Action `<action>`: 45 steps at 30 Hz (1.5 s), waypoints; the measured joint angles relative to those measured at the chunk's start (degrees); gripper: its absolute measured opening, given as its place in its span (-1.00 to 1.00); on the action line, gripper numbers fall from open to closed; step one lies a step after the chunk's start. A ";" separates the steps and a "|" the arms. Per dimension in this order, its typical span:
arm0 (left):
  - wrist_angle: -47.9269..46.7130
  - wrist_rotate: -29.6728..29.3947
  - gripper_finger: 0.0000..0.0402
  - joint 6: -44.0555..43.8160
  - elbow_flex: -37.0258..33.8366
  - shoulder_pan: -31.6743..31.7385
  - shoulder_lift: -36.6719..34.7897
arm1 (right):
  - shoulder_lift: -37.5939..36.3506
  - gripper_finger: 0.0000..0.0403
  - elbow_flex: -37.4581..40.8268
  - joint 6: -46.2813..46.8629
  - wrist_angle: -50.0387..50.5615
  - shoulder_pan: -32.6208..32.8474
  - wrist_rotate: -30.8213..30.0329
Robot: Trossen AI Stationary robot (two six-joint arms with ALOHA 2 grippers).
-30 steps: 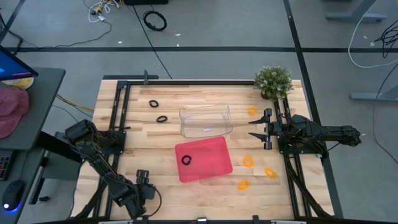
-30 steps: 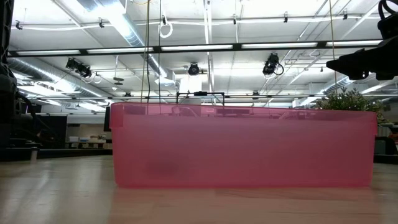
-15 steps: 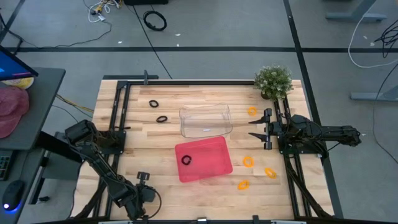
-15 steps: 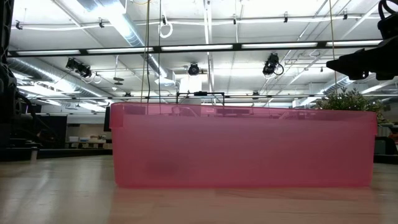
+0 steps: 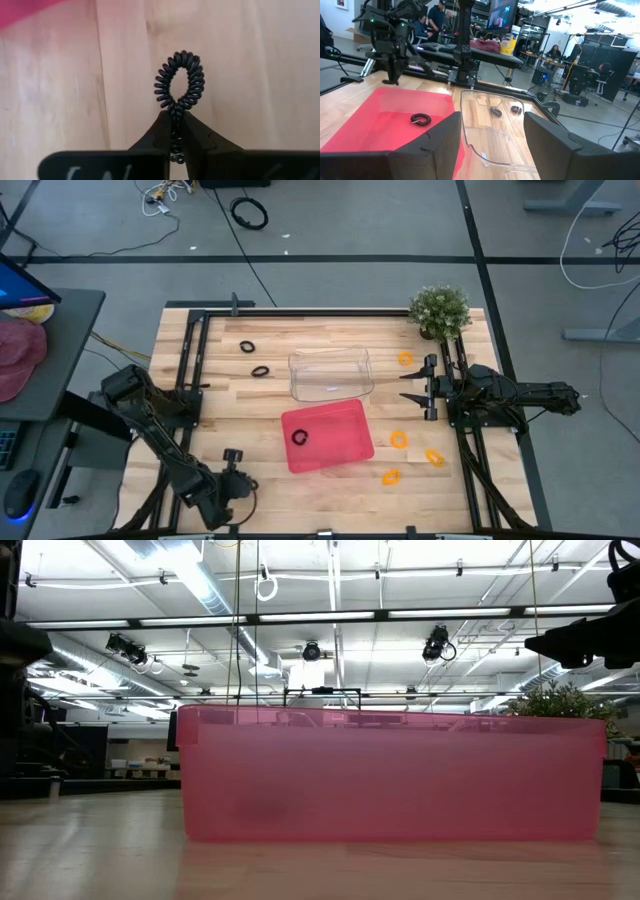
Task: Sort spring keychains
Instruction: Put the bottom black spring keychain into the red bin
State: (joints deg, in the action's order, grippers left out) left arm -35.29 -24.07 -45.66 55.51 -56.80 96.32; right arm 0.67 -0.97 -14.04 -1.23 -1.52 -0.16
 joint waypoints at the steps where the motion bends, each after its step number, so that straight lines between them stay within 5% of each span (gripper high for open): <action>1: 0.04 -0.54 -0.89 0.08 0.00 -0.05 -0.61 | 0.00 0.10 -0.02 0.00 0.00 0.00 0.00; 17: 0.26 -12.22 -0.89 4.11 0.22 -0.04 -12.68 | 0.00 0.10 0.00 0.00 0.00 0.01 0.00; 23: 0.34 -20.32 -0.89 7.02 0.26 0.09 -13.60 | 0.00 0.10 0.00 0.00 0.00 0.02 0.00; 31: 2.74 -23.99 -0.89 12.54 0.27 4.13 -14.03 | 0.00 0.10 -0.02 0.00 0.00 0.02 0.00; 36: 9.11 -23.04 -0.89 19.25 0.32 9.48 -14.18 | 0.00 0.10 -0.02 0.00 0.00 0.01 0.00; 45: 18.23 -9.16 -0.89 27.33 0.32 19.70 -14.28 | 0.00 0.10 -0.02 0.00 0.00 0.02 0.00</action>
State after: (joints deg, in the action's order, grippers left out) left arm -17.06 -33.24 -18.33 55.83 -37.09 82.04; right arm 0.67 -0.99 -14.04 -1.23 -1.50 -0.16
